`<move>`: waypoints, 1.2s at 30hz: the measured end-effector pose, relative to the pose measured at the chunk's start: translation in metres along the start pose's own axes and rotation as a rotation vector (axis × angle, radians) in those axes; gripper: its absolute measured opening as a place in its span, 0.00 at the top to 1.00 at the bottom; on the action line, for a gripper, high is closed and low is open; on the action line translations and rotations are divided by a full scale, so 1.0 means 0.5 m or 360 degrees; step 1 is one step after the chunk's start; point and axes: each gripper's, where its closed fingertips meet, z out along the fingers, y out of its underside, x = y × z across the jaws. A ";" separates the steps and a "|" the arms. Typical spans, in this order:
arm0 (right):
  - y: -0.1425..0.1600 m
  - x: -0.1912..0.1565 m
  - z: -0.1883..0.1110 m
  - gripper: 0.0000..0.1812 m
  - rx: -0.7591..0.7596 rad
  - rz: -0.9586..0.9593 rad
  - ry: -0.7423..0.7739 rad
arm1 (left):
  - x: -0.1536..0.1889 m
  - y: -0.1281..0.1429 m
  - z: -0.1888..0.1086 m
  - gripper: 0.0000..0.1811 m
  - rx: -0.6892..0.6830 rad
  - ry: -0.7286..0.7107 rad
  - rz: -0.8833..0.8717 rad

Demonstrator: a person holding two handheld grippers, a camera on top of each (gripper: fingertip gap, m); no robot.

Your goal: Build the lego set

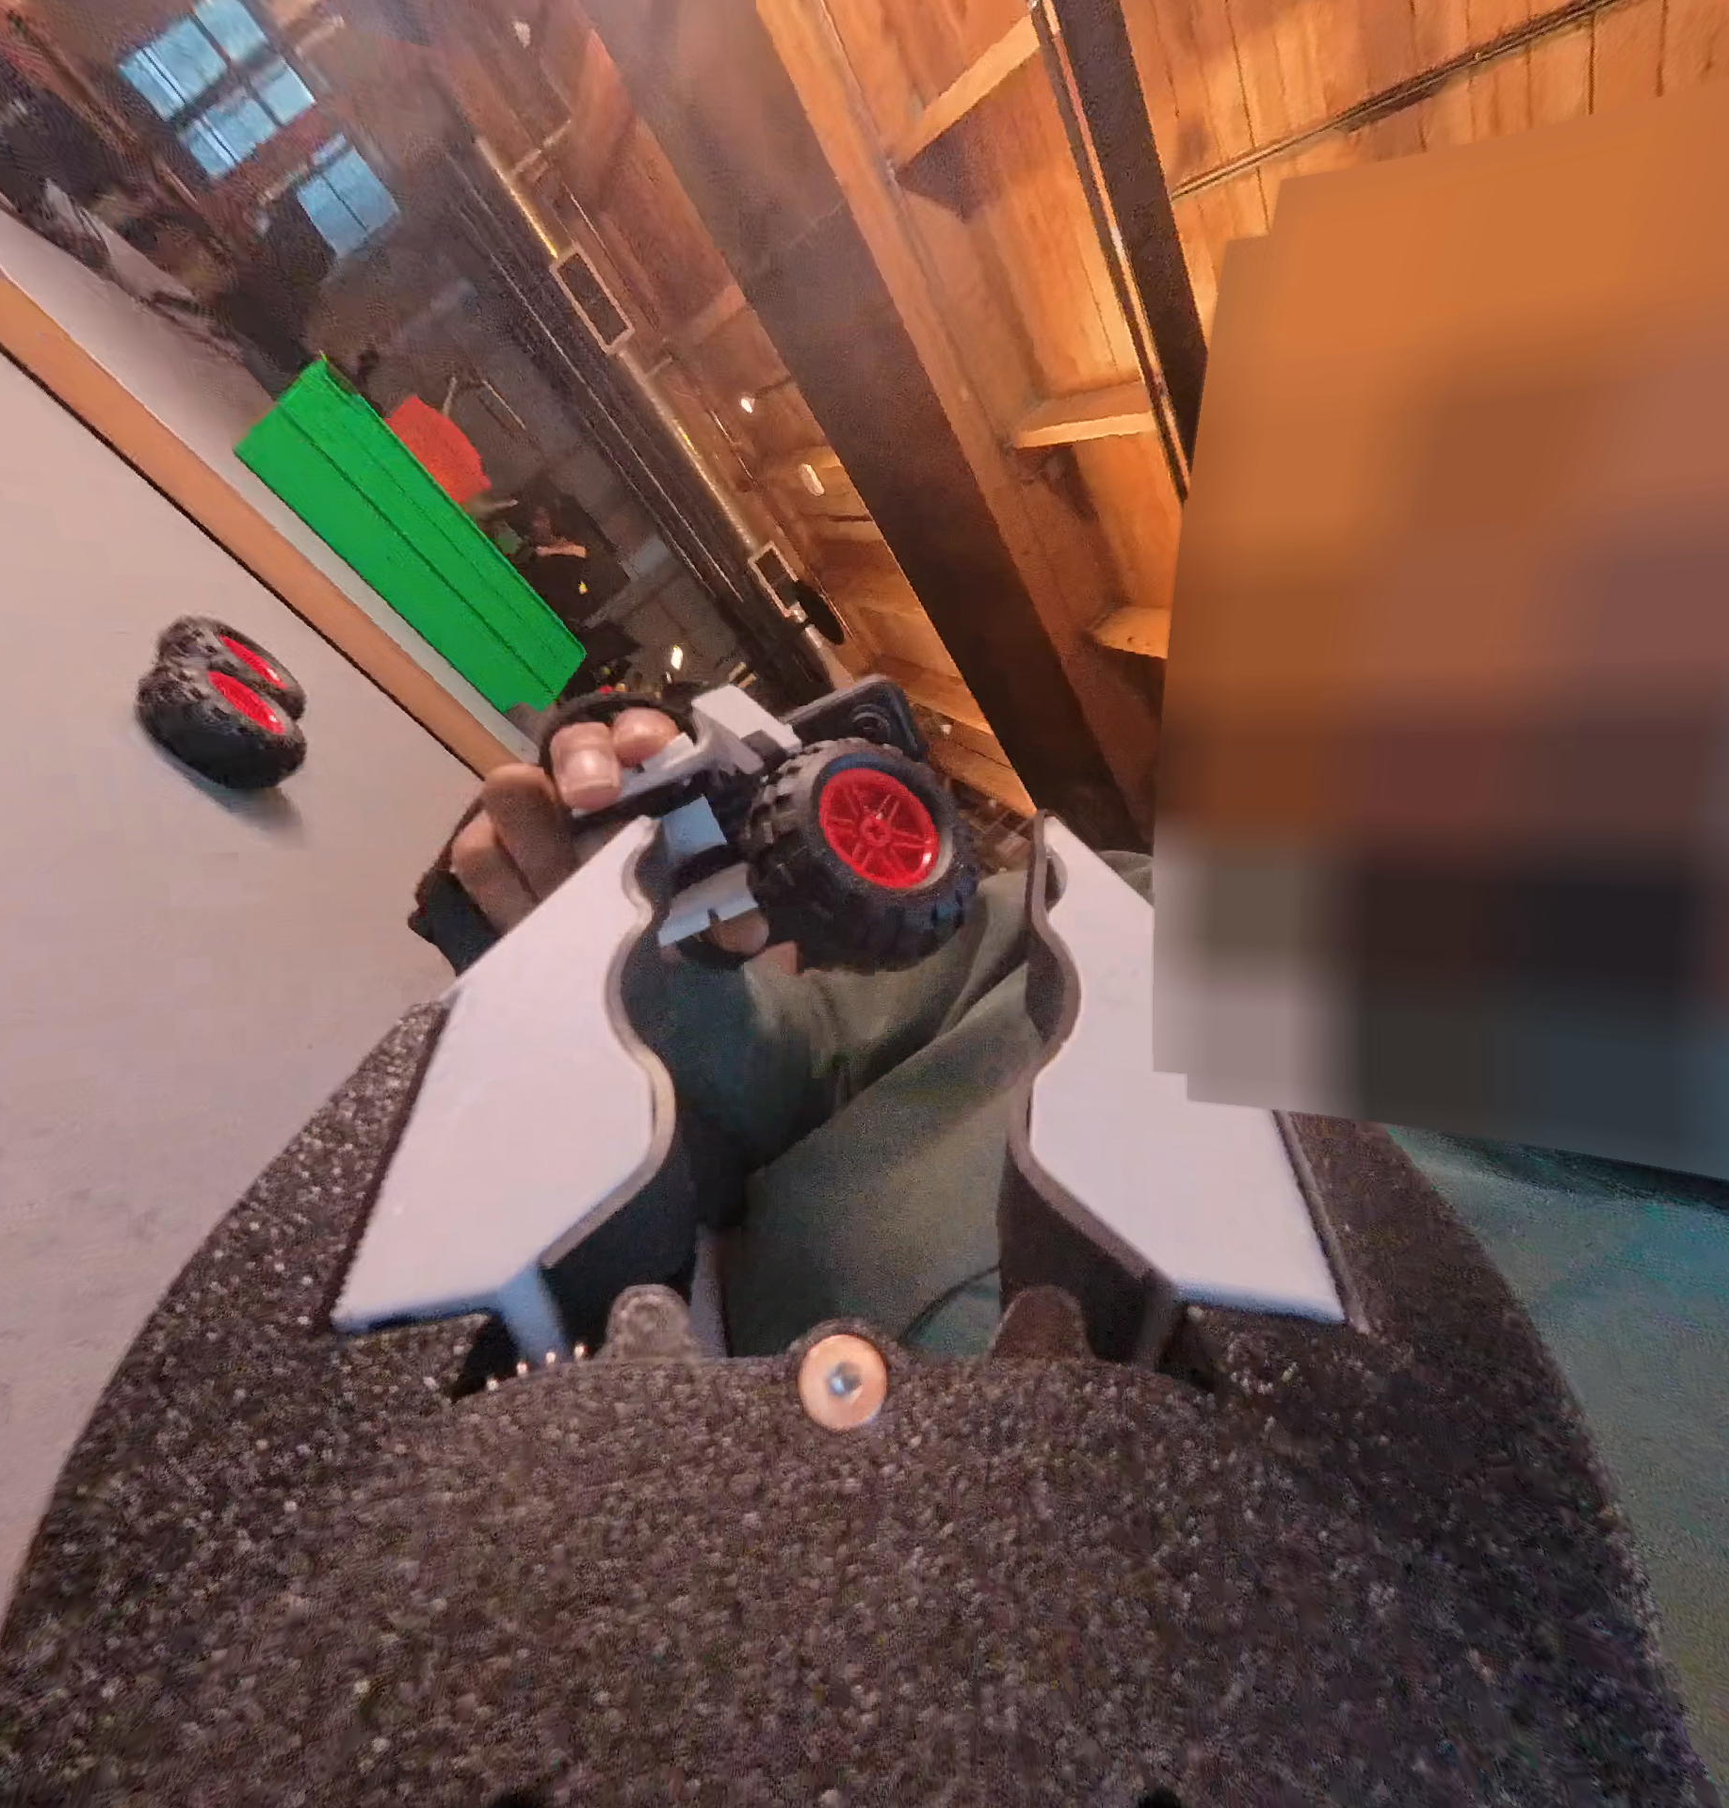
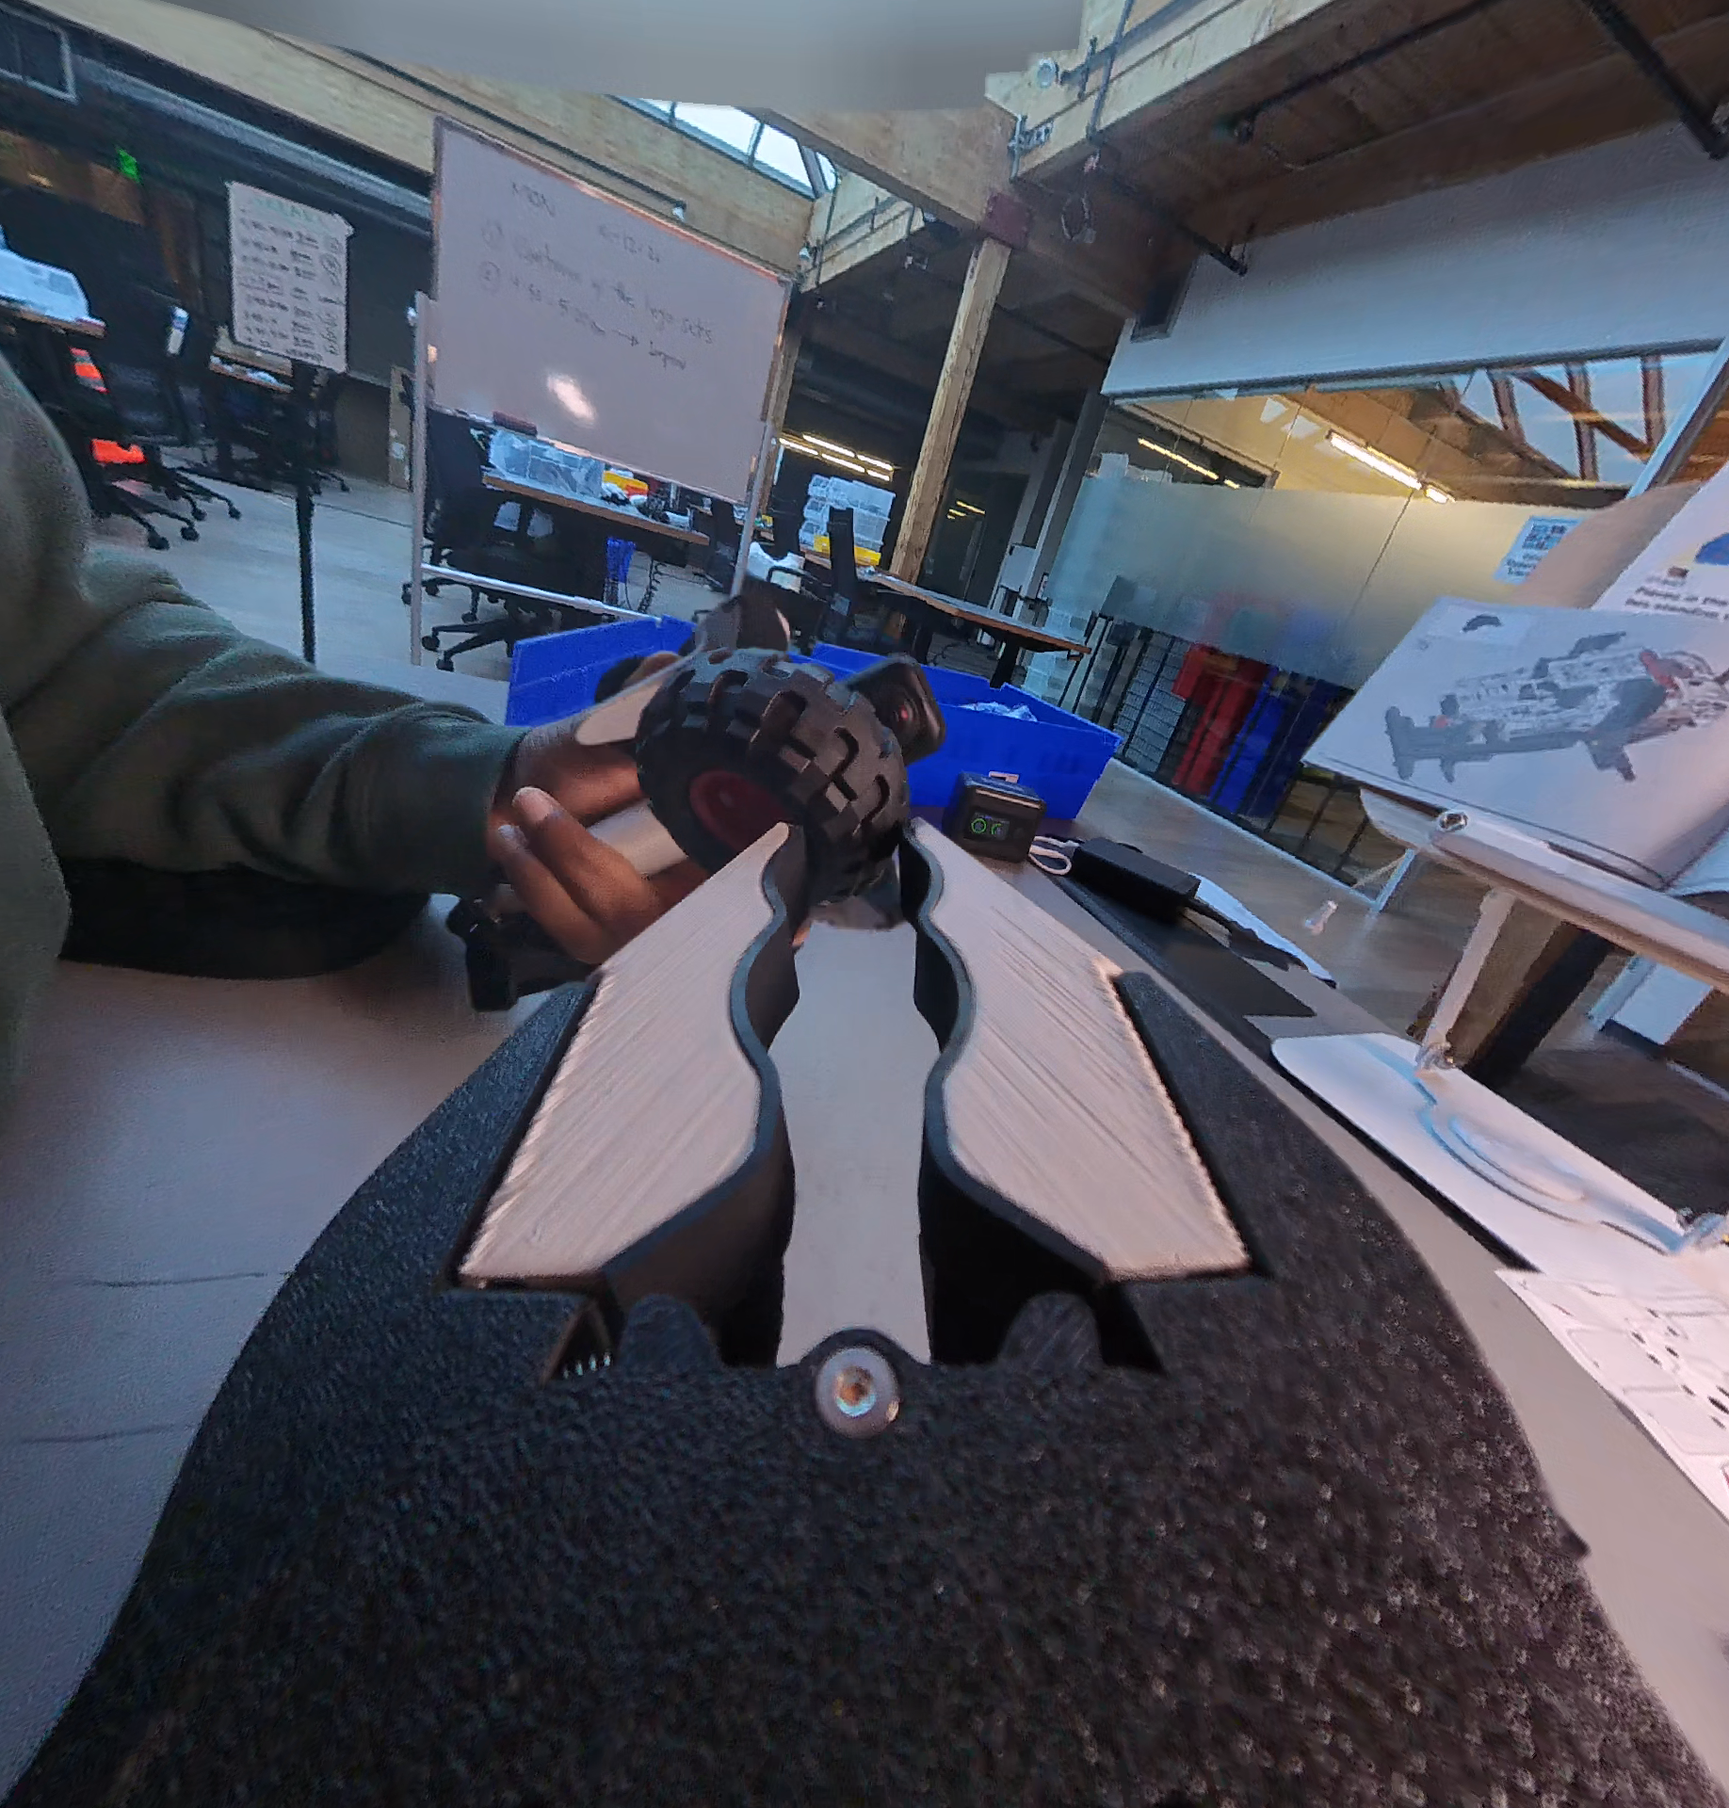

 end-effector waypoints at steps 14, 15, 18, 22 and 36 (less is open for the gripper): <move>0.087 -0.008 -0.008 0.70 -0.0361 0.0650 -0.0268 | -0.085 0.009 -0.031 0.75 -0.0285 -0.0737 0.0679; 0.086 -0.008 -0.006 0.68 -0.0363 0.0743 -0.0284 | -0.095 0.008 -0.039 0.75 -0.0341 -0.0843 0.0804; 0.079 -0.006 0.011 0.68 -0.0303 0.1038 -0.0292 | -0.116 0.020 -0.040 0.75 -0.0515 -0.1056 0.1147; 0.095 0.012 0.017 0.83 -0.0273 0.1375 -0.0252 | -0.121 0.033 -0.032 0.75 -0.0636 -0.1155 0.1433; 0.062 0.013 0.015 0.85 -0.0134 0.1362 -0.0295 | -0.071 0.020 -0.021 0.85 -0.0246 -0.0553 0.0562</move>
